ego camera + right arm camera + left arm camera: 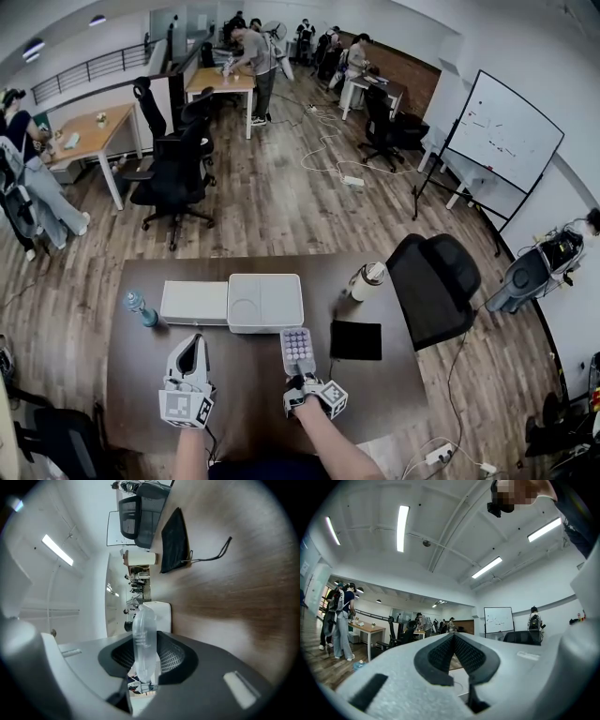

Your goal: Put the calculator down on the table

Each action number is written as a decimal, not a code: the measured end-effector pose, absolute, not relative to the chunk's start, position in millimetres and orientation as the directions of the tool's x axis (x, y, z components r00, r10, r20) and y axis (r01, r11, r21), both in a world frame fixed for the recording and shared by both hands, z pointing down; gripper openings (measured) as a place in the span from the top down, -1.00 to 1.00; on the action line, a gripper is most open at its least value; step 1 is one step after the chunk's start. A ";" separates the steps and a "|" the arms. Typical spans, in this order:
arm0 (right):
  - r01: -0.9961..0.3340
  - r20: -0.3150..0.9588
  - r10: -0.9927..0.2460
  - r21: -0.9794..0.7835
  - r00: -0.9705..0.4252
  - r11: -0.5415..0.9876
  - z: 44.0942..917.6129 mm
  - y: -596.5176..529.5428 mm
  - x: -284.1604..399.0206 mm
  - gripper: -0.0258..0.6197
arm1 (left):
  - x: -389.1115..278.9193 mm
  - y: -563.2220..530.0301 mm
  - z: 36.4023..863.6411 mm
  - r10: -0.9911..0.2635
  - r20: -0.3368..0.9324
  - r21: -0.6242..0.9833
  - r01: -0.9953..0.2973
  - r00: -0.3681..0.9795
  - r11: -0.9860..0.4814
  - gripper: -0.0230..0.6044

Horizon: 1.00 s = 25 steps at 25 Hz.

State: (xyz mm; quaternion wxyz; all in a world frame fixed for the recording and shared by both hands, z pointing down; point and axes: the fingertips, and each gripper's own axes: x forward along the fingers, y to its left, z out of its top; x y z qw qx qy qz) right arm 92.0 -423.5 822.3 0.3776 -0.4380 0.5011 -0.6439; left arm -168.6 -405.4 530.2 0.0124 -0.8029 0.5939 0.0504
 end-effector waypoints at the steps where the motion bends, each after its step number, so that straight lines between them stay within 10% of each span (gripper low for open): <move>1: 0.032 0.197 -0.920 -0.975 -0.340 -0.221 828.1 -422.8 89.2 0.56 | -168.2 -405.8 530.4 -0.952 -0.092 0.037 -0.954 0.292 -0.296 0.94; 25: 0.071 0.304 -0.901 -0.938 -0.309 -0.340 904.7 -430.4 53.2 0.56 | -181.0 -408.8 541.4 -0.962 -0.061 0.049 -0.962 0.266 -0.269 0.94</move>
